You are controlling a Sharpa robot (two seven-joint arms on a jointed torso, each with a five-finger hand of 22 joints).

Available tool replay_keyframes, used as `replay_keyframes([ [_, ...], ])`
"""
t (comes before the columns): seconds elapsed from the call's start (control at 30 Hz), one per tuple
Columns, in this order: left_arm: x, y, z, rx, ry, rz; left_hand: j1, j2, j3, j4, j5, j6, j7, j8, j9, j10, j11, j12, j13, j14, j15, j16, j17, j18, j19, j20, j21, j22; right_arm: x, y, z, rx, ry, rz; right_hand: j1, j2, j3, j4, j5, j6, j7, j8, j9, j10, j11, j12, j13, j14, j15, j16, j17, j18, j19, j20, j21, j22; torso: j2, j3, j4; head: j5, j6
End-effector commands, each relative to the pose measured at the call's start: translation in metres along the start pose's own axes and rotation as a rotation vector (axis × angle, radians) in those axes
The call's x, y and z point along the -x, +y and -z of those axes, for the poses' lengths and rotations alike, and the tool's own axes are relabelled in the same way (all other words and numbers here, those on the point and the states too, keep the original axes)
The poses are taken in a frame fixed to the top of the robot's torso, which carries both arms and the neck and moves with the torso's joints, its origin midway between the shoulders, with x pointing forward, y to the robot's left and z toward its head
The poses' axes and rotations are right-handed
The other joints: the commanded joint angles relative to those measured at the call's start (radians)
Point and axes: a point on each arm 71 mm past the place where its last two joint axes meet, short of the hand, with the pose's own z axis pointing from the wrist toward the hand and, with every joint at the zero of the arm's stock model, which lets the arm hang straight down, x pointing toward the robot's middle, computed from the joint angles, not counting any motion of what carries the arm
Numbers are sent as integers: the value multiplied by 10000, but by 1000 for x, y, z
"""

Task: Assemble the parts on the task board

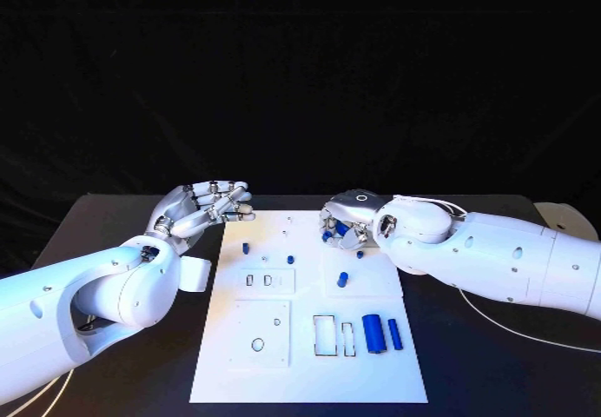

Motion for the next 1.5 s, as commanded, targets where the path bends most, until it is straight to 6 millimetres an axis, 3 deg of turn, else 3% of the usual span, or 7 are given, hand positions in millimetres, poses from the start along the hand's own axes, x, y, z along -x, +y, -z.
replay_keyframes([
  [0.03,-1,-1,0,-41,138,40,-10,-63,62,-8,-48,6,149,-44,-13,13,38,-27,-14,70,-6,-22,17,143,57,13,58,-15,7,3,2,63,-979,-52,77,217,53,2,58,74,-17,79,206,76,-17,60,30,540,-72,67,-4,-206,41,-51,36,18,8,-6,4,9,25],
  [0.33,0,-1,-1,4,101,18,11,-66,84,-25,-48,-8,159,-59,-18,3,45,-56,-14,72,-3,-34,26,143,65,11,53,-21,20,8,-4,-83,-1925,-170,34,187,31,-10,-14,71,-38,147,313,111,-31,20,30,550,-87,114,62,-212,34,-71,69,71,48,-3,14,26,147],
  [0.7,0,-1,-2,47,138,29,35,-82,103,-48,-51,-22,165,-73,-22,-6,51,-85,-14,68,1,-49,34,141,70,9,47,-29,28,16,-31,-247,-2567,-200,-25,167,39,7,-161,-1,-27,167,405,42,-8,-74,4,556,-72,151,96,-215,17,-68,88,105,87,3,53,29,249],
  [1.0,-2,-1,-3,62,183,50,43,-85,111,-55,-52,-25,167,-77,-23,-9,53,-95,-13,63,3,-56,37,140,69,10,44,-32,24,26,-49,-205,-2550,-291,-44,174,58,16,-183,-57,-8,159,436,6,9,-109,-8,560,-60,172,125,-211,-5,-62,77,89,106,-3,84,46,209],
  [1.17,-2,0,-4,66,195,56,43,-85,111,-55,-52,-25,167,-77,-23,-9,53,-95,-13,63,3,-56,37,140,69,10,44,-32,19,29,-54,-240,-2384,-352,-59,165,68,18,-181,-98,7,153,459,-40,27,-137,-21,561,-47,181,130,-206,-25,-54,63,69,113,13,50,99,199],
  [1.5,-2,0,-4,71,198,57,43,-85,111,-55,-52,-25,167,-77,-23,-9,53,-95,-13,63,3,-56,37,140,69,10,44,-32,10,31,-58,-279,-2062,-418,-68,165,68,22,-182,-108,13,152,467,-46,31,-139,-23,559,-43,181,125,-202,-38,-51,51,51,120,14,53,146,155],
])
